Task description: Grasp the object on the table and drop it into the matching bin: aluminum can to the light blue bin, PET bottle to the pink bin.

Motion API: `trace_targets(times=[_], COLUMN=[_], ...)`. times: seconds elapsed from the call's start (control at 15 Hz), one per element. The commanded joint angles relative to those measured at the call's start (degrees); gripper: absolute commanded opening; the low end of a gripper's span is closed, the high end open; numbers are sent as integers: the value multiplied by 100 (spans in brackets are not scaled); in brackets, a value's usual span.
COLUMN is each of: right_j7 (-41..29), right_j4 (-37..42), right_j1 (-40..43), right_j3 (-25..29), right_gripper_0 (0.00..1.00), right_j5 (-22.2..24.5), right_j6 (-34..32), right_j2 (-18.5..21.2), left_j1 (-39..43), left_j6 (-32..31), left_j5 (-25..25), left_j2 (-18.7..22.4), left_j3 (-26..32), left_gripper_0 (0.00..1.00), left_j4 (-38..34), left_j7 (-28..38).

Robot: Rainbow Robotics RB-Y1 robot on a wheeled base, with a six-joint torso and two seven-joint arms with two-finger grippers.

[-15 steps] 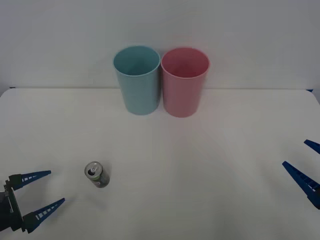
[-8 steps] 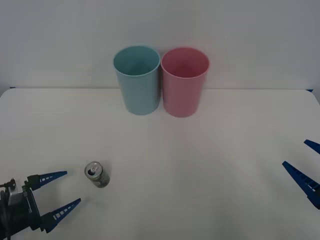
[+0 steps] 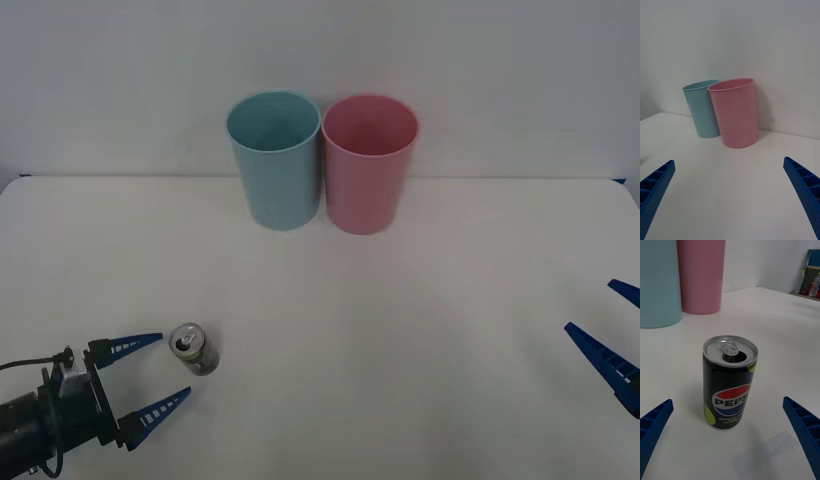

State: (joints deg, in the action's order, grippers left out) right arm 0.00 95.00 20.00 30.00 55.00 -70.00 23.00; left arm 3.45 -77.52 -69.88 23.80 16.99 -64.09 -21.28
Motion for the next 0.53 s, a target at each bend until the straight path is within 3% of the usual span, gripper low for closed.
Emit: trace_targets(times=[0.07,0.53], right_j7=[0,0], right_j4=[0,0], right_j1=[0,0], right_j3=[0,0], right_gripper_0=[100,100], right_j5=[0,0], right_j6=[0,0], right_j2=[0,0], left_j1=[-82,-328], left_j6=[44,273], left_j5=[-114,-483], left_j2=[-139,-473], left_j3=[15,15], left_gripper_0=[100,100], left_j4=[-7,2], left_j7=[-7,28])
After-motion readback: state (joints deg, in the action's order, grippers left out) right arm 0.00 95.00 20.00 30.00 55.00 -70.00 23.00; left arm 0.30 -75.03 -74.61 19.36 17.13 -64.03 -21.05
